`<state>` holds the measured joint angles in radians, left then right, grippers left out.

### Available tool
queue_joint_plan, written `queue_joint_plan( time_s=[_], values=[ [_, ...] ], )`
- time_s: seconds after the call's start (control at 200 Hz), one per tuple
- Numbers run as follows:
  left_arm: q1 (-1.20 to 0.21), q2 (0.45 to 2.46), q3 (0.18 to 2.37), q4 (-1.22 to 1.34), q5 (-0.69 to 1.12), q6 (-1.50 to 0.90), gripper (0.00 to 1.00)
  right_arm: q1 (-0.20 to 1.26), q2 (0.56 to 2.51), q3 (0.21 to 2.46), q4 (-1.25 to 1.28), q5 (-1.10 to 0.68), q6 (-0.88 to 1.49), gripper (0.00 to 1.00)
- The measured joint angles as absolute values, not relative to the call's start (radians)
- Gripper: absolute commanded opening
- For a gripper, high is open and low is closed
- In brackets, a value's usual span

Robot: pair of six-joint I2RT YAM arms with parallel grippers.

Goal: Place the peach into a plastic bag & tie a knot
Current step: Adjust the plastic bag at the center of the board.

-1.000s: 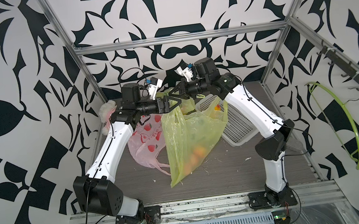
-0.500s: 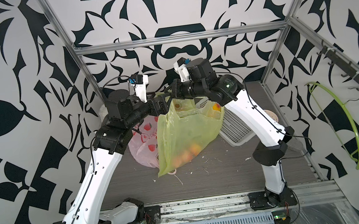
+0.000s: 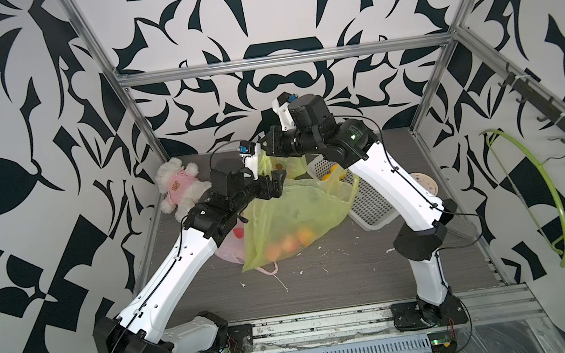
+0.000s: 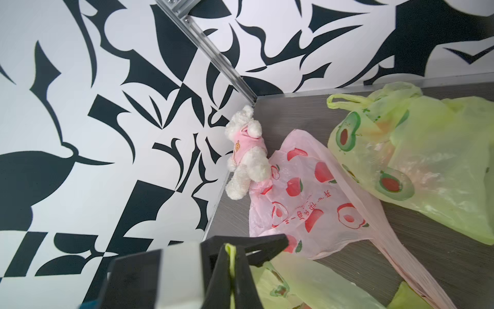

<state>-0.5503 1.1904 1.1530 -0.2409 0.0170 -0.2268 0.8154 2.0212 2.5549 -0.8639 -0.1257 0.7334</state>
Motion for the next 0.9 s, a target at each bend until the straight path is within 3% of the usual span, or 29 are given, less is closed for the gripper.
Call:
queue_joint_plan(
  time_s=[0.095,0.185,0.23,0.46,0.745,0.825,0.9],
  values=[
    [-0.55,1.161,1.145,-0.235,0.021,-0.215,0.94,0.815,2.021,2.553,-0.858,-0.144,0.733,0.0],
    [-0.55,1.15,1.16,-0.224,0.021,-0.209,0.86,0.815,2.021,2.553,-0.85,-0.154,0.734,0.0],
    [-0.55,1.151,1.166,-0.217,0.022,-0.203,0.75,0.814,2.021,2.553,-0.847,-0.157,0.735,0.0],
    [-0.55,1.159,1.138,-0.167,0.026,-0.22,0.45,0.805,2.014,2.53,-0.839,-0.152,0.735,0.0],
    [-0.55,1.158,1.065,-0.106,0.049,-0.249,0.17,0.765,1.927,2.398,-0.831,-0.147,0.738,0.0],
    [-0.55,1.155,1.065,-0.093,0.072,-0.239,0.0,0.749,1.905,2.371,-0.823,-0.149,0.739,0.0],
    [-0.552,1.155,1.066,-0.08,0.096,-0.239,0.0,0.738,1.893,2.358,-0.82,-0.157,0.74,0.0]
  ],
)
